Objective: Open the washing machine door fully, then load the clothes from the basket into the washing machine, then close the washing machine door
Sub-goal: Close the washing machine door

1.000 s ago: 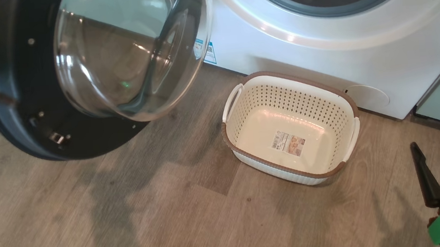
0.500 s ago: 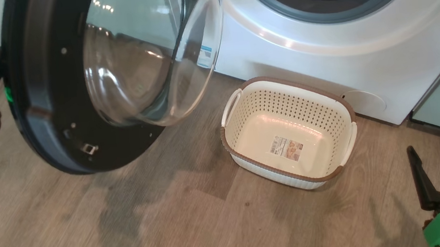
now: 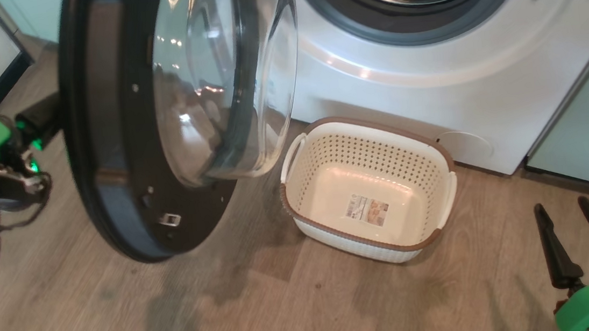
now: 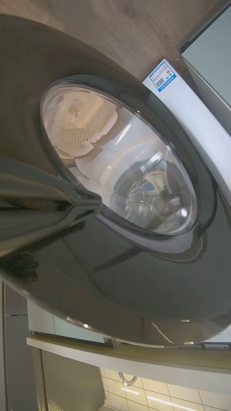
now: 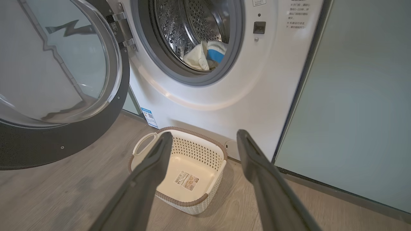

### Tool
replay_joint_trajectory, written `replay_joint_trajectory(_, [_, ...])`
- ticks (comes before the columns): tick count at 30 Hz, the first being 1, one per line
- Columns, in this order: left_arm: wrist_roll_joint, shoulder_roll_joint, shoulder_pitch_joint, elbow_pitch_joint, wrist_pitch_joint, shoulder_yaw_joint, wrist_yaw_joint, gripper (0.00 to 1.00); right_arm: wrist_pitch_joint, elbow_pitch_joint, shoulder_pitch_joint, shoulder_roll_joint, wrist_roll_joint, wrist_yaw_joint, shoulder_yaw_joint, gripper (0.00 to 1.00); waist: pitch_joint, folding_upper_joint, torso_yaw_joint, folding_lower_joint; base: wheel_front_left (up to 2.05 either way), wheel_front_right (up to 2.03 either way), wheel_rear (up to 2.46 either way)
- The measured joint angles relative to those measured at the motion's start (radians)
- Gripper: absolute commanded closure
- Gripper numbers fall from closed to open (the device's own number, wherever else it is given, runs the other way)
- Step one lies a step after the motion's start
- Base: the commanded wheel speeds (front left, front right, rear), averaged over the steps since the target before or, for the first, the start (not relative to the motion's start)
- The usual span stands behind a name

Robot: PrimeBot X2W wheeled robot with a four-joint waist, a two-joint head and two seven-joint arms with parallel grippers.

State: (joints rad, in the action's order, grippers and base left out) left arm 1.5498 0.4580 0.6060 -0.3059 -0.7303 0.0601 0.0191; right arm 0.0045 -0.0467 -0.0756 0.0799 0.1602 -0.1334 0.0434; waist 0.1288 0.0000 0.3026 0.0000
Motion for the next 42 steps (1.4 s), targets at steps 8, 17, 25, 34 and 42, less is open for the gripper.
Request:
replay_joint_trajectory(8, [0.011, -0.027, -0.034, 0.062, -0.023, -0.029, -0.008, 1.00, -0.016, 0.026, -0.001, -0.020, 0.007, 0.000, -0.003, 0.00, -0.023, 0.0000, -0.045, 0.0000, 0.00, 0.00, 0.00])
replay_joint_trajectory(17, [0.021, -0.060, -0.053, 0.111, -0.040, -0.054, -0.020, 1.00, -0.030, 0.045, -0.001, -0.026, 0.009, 0.000, -0.007, 0.00, -0.044, 0.0000, -0.095, 0.0000, 0.00, 0.00, 0.00])
replay_joint_trajectory(25, [0.026, -0.088, -0.053, 0.137, -0.040, -0.066, -0.022, 1.00, -0.041, 0.056, 0.000, -0.029, 0.015, 0.000, -0.012, 0.00, -0.041, 0.0000, -0.139, 0.0000, 0.00, 0.00, 0.00])
replay_joint_trajectory(34, [0.026, -0.106, -0.052, 0.140, -0.021, -0.066, -0.026, 1.00, -0.052, 0.070, 0.005, -0.032, 0.016, 0.000, -0.015, 0.00, -0.026, 0.0000, -0.215, 0.0000, 0.00, 0.00, 0.00])
replay_joint_trajectory(42, [0.025, -0.121, -0.049, 0.139, 0.001, -0.064, -0.025, 1.00, -0.067, 0.076, 0.032, -0.033, 0.016, 0.000, -0.016, 0.00, -0.006, 0.0000, -0.290, 0.0000, 0.00, 0.00, 0.00])
